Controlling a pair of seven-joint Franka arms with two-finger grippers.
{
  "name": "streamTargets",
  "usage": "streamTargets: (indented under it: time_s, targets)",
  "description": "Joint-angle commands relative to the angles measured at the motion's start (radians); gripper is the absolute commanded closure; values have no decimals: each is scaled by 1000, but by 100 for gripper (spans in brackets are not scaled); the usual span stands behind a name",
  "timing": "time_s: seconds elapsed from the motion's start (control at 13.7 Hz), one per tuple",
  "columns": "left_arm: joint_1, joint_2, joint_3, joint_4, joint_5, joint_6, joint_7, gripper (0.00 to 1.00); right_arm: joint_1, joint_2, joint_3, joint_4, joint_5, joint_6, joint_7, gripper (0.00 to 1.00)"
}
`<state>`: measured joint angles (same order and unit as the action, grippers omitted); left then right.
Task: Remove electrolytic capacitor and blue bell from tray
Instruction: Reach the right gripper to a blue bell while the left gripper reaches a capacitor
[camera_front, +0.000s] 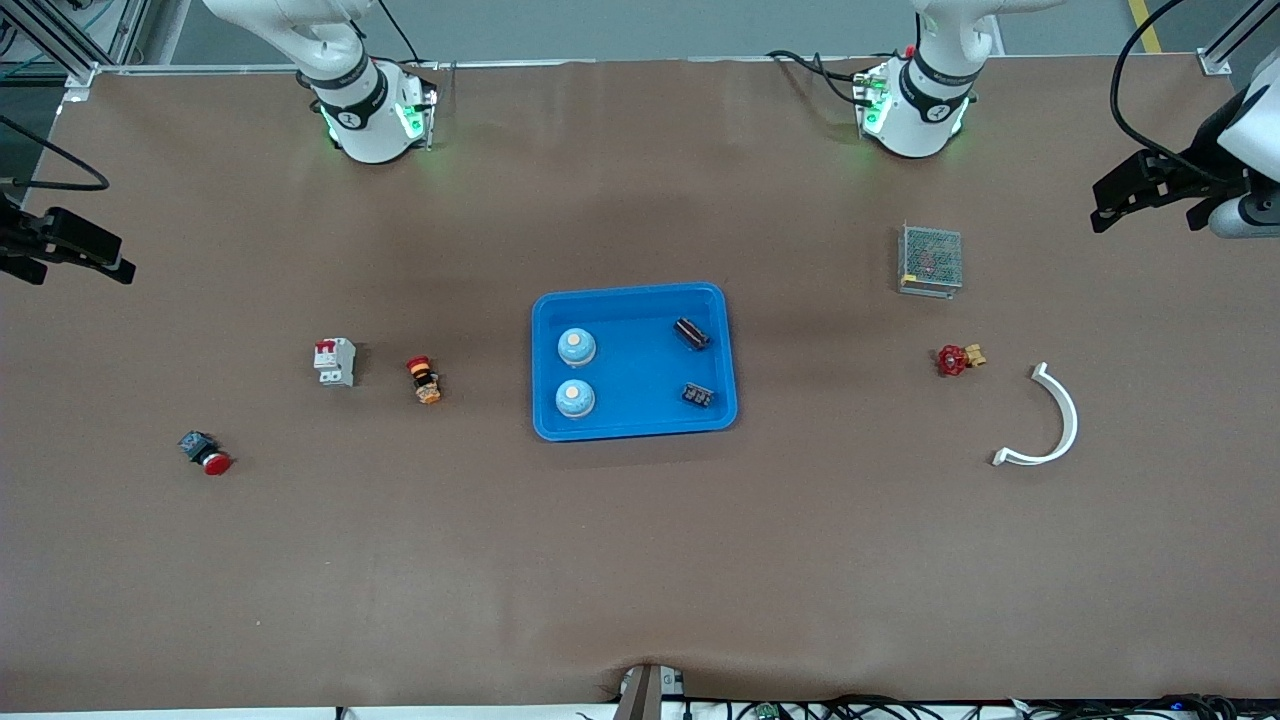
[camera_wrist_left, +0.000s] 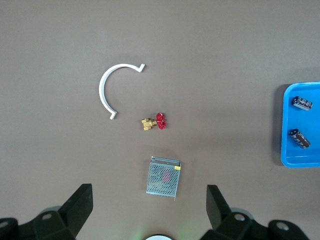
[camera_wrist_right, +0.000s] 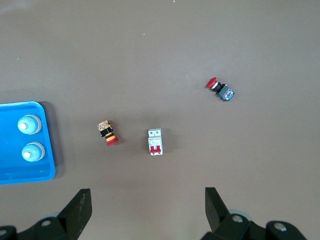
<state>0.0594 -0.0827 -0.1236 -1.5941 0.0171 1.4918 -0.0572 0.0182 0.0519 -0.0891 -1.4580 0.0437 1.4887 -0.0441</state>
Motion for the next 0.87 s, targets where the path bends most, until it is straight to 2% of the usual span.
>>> streamTargets:
  time_s: [0.0, 0.51, 0.66, 0.8]
  targets:
    - [4, -9, -1, 5, -3, -4, 0, 0, 6, -18, -3, -19, -15, 10, -10, 0]
    - [0, 46, -2, 11, -3, 4, -3, 0, 9, -18, -1, -25, -12, 12, 7, 0]
    - [2, 69, -7, -13, -5, 5, -13, 0, 26, -29, 2, -66, -1, 33, 88, 0]
    - [-6, 93, -13, -39, -16, 5, -97, 0, 26, -46, 46, -132, 18, 91, 173, 0]
